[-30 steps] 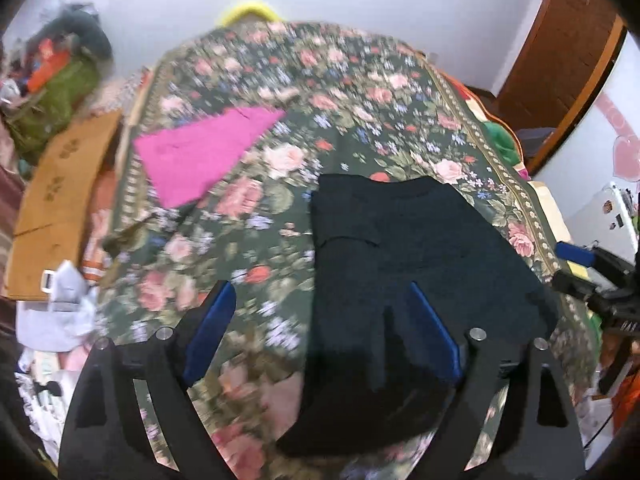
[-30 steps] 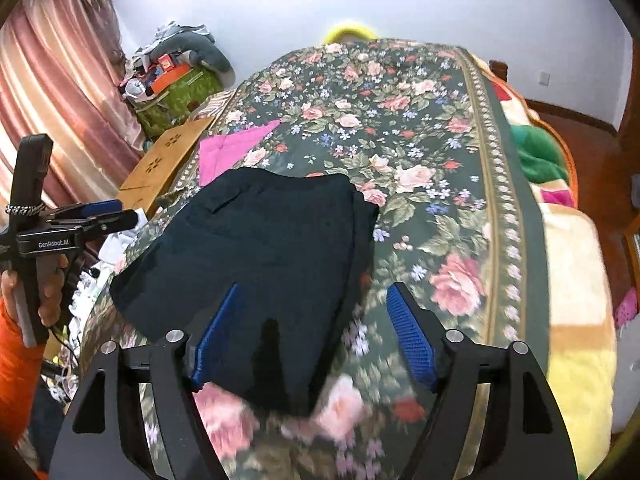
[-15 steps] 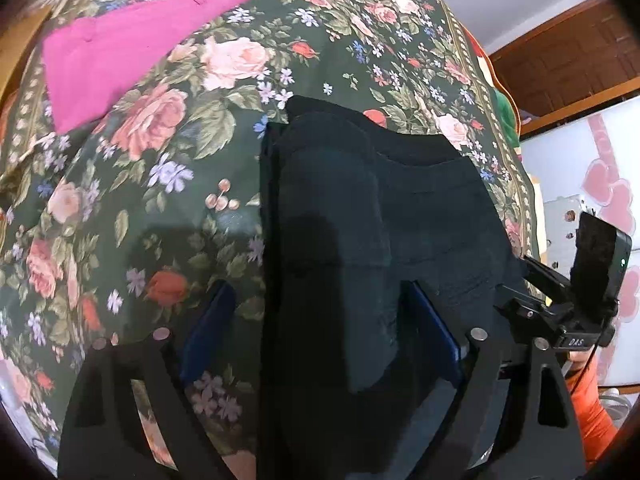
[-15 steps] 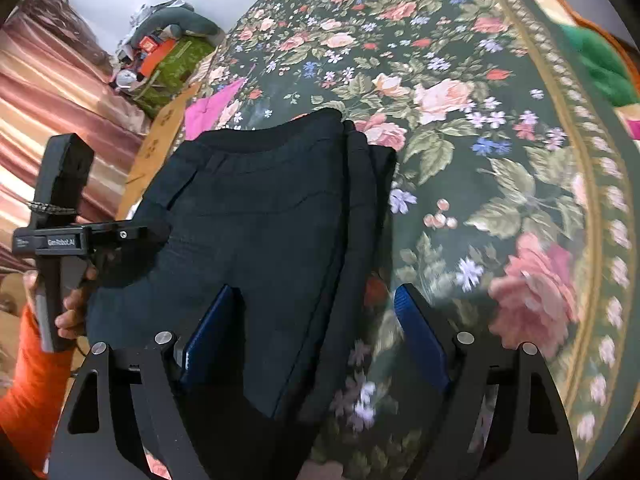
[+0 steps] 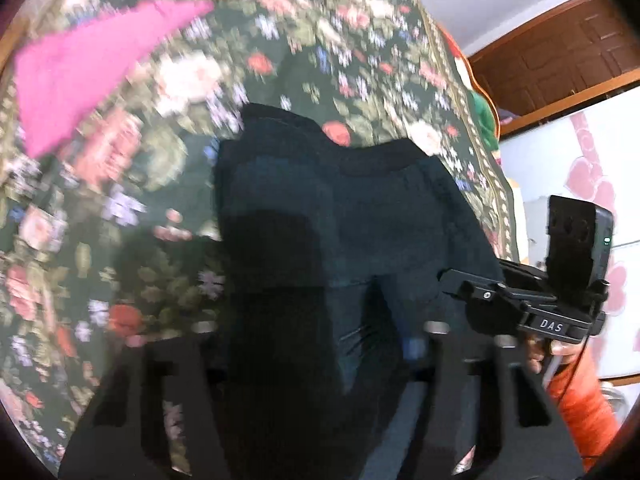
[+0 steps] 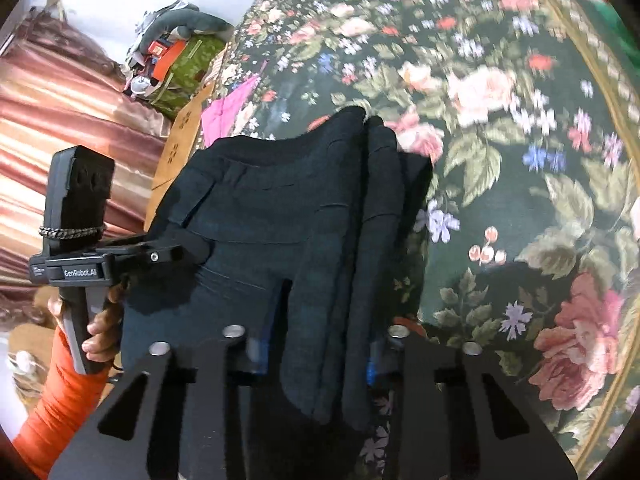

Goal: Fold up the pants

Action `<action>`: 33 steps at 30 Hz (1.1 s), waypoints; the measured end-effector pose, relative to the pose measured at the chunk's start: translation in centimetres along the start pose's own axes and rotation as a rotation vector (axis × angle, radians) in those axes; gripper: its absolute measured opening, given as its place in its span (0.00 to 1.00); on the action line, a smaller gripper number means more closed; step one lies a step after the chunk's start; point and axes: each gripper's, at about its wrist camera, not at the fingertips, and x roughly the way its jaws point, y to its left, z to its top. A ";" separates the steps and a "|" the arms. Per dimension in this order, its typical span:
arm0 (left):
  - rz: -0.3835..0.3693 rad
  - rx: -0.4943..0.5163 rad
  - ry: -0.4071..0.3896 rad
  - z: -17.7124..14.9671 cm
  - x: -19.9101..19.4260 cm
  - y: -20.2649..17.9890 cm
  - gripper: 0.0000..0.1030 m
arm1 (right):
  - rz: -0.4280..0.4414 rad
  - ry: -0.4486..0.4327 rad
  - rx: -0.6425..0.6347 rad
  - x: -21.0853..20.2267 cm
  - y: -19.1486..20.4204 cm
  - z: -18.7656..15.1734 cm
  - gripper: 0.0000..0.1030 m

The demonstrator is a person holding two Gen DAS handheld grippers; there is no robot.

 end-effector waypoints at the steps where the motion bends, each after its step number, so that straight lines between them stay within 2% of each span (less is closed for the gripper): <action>1: 0.000 0.008 -0.013 -0.1 -0.5 0.0 0.35 | -0.012 -0.011 -0.017 -0.2 0.3 0.2 0.22; 4: -0.014 0.016 -0.049 -0.4 -1.7 -0.1 0.30 | -0.029 -0.043 -0.054 -0.7 1.5 0.5 0.20; 10: 0.058 0.107 -0.160 -1.0 -5.4 -1.7 0.27 | -0.059 -0.128 -0.148 -2.5 5.0 2.1 0.19; 16: 0.106 0.132 -0.314 -0.1 -11.4 -1.3 0.26 | -0.061 -0.228 -0.240 -3.6 9.5 6.2 0.19; 23: 0.152 0.081 -0.467 3.8 -17.3 2.6 0.26 | -0.054 -0.306 -0.341 -2.3 14.4 11.8 0.19; 25: 0.177 0.071 -0.488 5.1 -18.1 3.8 0.26 | -0.053 -0.318 -0.365 -1.1 15.5 13.6 0.19; 29: 0.218 0.044 -0.509 7.4 -18.6 6.7 0.26 | -0.056 -0.317 -0.384 1.8 16.5 16.4 0.19; 33: 0.248 0.005 -0.511 9.5 -17.3 10.0 0.26 | -0.063 -0.296 -0.374 5.3 16.7 18.8 0.19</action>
